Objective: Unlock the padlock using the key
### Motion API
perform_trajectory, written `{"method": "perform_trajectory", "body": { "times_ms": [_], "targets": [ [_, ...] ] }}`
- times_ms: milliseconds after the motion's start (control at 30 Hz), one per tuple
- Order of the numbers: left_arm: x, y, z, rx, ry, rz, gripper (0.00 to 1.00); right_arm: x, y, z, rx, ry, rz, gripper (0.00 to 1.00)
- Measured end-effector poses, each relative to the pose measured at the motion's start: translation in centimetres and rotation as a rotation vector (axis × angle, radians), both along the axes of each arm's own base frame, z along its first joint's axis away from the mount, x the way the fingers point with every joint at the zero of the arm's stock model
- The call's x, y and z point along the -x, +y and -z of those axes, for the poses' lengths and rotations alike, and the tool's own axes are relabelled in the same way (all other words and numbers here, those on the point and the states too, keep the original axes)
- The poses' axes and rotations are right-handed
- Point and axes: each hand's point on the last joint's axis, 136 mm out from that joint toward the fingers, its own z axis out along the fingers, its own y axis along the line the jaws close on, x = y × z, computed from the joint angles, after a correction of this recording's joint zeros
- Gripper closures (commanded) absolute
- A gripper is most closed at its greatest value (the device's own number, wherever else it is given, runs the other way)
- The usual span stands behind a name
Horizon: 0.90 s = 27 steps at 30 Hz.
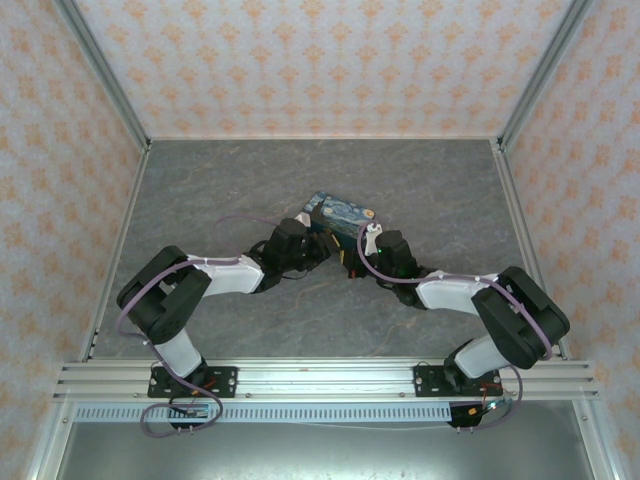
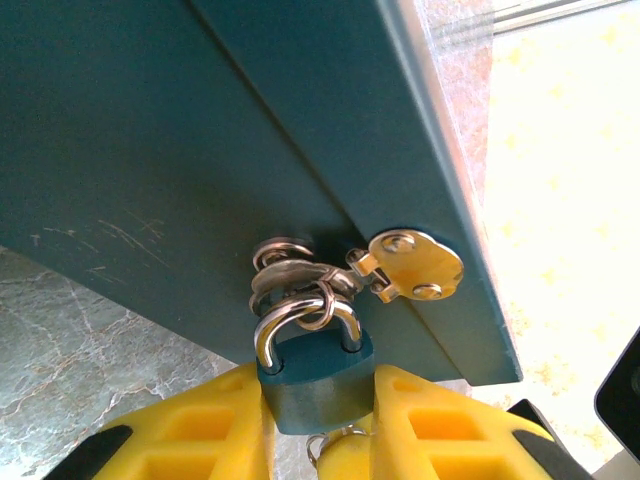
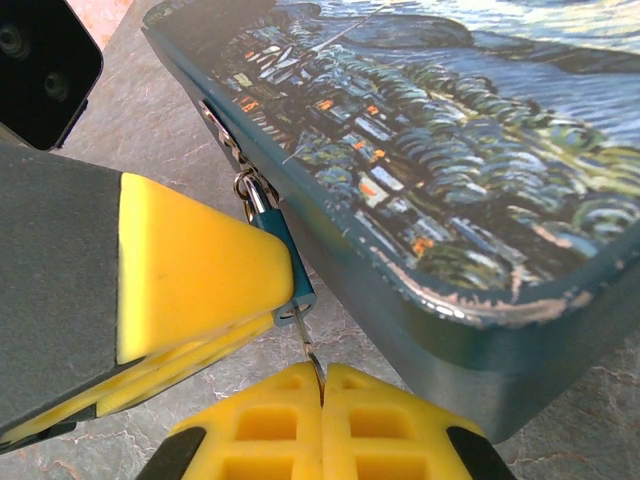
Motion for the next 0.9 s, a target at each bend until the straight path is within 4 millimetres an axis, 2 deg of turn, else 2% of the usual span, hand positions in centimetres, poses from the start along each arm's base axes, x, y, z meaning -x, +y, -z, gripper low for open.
{"method": "perform_trajectory", "body": {
  "times_ms": [900],
  "targets": [
    [-0.13, -0.08, -0.25, 0.007, -0.01, -0.001, 0.74, 0.03, 0.03, -0.6, -0.027, 0.008, 0.012, 1.0]
  ]
}}
